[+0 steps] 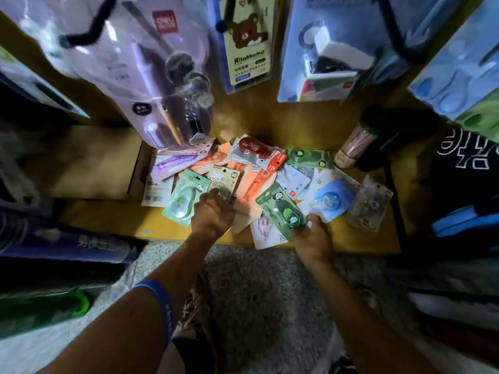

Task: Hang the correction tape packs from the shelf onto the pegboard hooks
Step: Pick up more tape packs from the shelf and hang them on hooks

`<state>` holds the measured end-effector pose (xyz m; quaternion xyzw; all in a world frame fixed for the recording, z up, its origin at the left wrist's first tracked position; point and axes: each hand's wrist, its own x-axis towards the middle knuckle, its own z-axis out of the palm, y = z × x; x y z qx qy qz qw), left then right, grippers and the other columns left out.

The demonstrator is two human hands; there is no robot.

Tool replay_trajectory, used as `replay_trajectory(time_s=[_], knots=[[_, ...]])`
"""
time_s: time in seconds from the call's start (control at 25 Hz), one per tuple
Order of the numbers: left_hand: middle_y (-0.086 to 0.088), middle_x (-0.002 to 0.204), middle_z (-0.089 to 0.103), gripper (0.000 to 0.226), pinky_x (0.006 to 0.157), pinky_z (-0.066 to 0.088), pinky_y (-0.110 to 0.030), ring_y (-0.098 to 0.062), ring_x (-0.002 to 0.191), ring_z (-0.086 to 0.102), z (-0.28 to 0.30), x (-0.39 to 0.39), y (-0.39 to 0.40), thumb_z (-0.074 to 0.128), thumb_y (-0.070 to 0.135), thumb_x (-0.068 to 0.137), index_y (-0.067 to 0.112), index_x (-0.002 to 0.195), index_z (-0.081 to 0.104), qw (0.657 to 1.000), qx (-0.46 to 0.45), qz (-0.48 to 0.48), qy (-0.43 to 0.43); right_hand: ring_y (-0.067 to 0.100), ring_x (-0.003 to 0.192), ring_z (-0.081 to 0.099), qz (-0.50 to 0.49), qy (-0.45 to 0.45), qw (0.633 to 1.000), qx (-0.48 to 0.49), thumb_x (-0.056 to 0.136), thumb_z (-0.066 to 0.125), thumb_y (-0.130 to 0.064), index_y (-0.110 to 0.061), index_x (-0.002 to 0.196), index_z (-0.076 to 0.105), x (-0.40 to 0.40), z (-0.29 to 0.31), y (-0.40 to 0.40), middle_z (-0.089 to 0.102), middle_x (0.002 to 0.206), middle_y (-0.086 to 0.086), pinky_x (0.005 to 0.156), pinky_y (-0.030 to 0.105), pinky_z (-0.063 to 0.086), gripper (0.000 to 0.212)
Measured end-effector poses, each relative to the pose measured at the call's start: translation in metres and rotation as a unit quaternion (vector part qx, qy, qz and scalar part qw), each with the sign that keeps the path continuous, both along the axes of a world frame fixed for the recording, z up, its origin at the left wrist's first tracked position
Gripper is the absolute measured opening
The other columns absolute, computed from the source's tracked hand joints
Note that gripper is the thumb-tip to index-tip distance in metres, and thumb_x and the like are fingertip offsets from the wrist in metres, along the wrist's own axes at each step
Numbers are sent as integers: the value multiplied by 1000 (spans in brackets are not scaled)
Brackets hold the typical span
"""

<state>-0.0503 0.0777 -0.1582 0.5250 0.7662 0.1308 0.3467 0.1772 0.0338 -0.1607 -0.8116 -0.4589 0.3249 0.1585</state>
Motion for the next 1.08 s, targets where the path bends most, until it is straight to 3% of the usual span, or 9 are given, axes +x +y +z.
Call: replay_trajectory(time_s=[0.08, 0.24, 0.4, 0.48, 0.6, 0.68, 0.84, 0.96, 1.08], knots=[[-14, 110, 67, 76, 85, 54, -41, -34, 103, 65, -19, -7, 14, 45, 76, 73, 15, 116, 61, 1000, 10, 4, 3, 37, 121, 50, 92, -91, 991, 33, 85, 64, -30, -16, 137, 47, -5, -11, 2, 50, 141, 11, 94, 41, 42, 56], [-14, 84, 66, 31, 68, 50, -32, -33, 83, 65, -23, -13, 23, 53, 49, 81, 18, 81, 54, 999, 10, 8, 40, 36, 125, 45, 166, -147, 975, 7, 84, 65, -34, -18, 145, 37, -10, -25, 12, 42, 149, 7, 98, 42, 37, 68], [-16, 123, 53, 64, 94, 46, -37, -33, 112, 55, 2, -11, 15, 58, 33, 62, 12, 122, 54, 1000, -17, 26, -4, 37, 116, 50, 132, -142, 981, 19, 76, 71, -30, -14, 127, 46, -17, -25, 16, 58, 127, 12, 90, 41, 42, 59], [3, 115, 49, 45, 90, 46, -24, -16, 100, 54, 10, -8, 12, 64, 27, 71, 28, 115, 52, 990, -7, 114, -79, 36, 113, 50, 110, -140, 983, 40, 70, 74, -33, -16, 116, 50, -17, -19, 15, 61, 117, 10, 91, 42, 40, 55], [13, 83, 39, 27, 69, 45, -19, -3, 72, 44, -1, -12, 20, 39, 14, 102, 32, 82, 39, 946, -16, 226, -233, 33, 105, 53, 30, -61, 995, 70, 66, 77, -34, -21, 102, 51, -13, -11, 5, 63, 107, 7, 90, 40, 42, 47], [-8, 86, 53, 12, 77, 54, -43, -28, 88, 58, -19, -18, 28, 40, 23, 97, 15, 92, 46, 929, 14, 261, -262, 30, 95, 58, -58, 59, 993, 88, 69, 80, -29, -21, 98, 48, -14, -5, -4, 62, 105, 8, 78, 34, 48, 44], [-21, 109, 56, 48, 83, 53, -33, -36, 104, 55, -21, 4, 40, 49, 37, 88, 1, 121, 50, 875, -11, 338, -348, 23, 92, 59, -206, 226, 945, 116, 75, 81, -12, -10, 103, 50, -17, 8, 2, 60, 102, 7, 65, 16, 46, 41], [-22, 140, 45, 56, 103, 44, -42, -39, 126, 47, -8, 25, 47, 63, 24, 90, 4, 139, 44, 868, -53, 390, -303, 19, 92, 61, -227, 362, 899, 99, 80, 76, -2, -7, 114, 49, -29, 21, 13, 63, 94, 0, 76, 28, 53, 45], [-27, 106, 65, 52, 97, 49, -44, -38, 108, 59, 20, 21, 33, 73, 29, 80, -5, 115, 55, 763, -76, 421, -484, 17, 96, 66, -162, 388, 905, 54, 81, 77, -10, -8, 120, 53, -48, 23, 22, 69, 105, 1, 69, 25, 55, 45]])
